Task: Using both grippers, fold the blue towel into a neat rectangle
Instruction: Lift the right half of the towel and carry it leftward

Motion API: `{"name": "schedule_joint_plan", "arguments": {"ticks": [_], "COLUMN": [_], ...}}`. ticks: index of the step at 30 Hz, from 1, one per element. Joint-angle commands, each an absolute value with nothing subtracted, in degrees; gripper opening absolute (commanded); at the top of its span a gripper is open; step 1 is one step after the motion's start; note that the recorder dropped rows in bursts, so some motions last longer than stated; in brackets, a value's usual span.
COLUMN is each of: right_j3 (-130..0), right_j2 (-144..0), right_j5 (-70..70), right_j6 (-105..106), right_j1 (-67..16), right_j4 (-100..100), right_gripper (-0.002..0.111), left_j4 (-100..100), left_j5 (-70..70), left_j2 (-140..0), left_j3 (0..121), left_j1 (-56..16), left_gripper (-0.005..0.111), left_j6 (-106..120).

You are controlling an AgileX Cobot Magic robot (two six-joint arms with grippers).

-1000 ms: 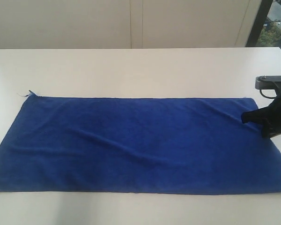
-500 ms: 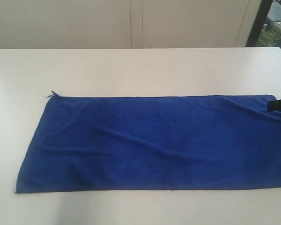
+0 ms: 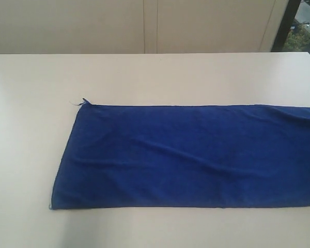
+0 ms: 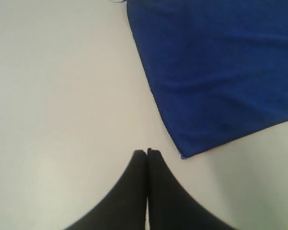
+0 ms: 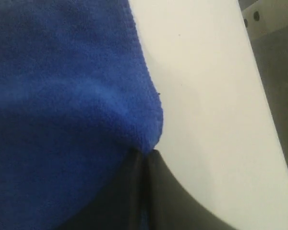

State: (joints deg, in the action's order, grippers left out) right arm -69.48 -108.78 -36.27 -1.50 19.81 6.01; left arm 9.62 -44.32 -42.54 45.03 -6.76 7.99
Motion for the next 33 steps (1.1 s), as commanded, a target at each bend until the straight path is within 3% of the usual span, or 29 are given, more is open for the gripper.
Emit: {"name": "schedule_joint_plan", "arguments": {"ticks": [1,15,33], "right_j3": [-72.2,-79.5,-90.8], "right_j2": [-104.6,-88.6,-91.4], "right_j5": [-41.4,-52.8,-55.2], "right_j6": [-1.7,-1.7,-1.7], "right_j1": [16.0,-9.4,-24.3], "right_j4": [4.3,4.1,0.4], "right_gripper": [0.0,0.0,0.0], "left_j4": [9.8,9.8,9.8], "left_j5": [-44.5,-44.5,-44.5], "left_j2": [-42.1,-42.1,-42.1], "left_j3": [44.5,44.5,44.5], "left_j1": [-7.2,-7.2,-7.2], "left_gripper": [0.0,0.0,0.0], "left_j6": [7.7,7.7,7.7]}}
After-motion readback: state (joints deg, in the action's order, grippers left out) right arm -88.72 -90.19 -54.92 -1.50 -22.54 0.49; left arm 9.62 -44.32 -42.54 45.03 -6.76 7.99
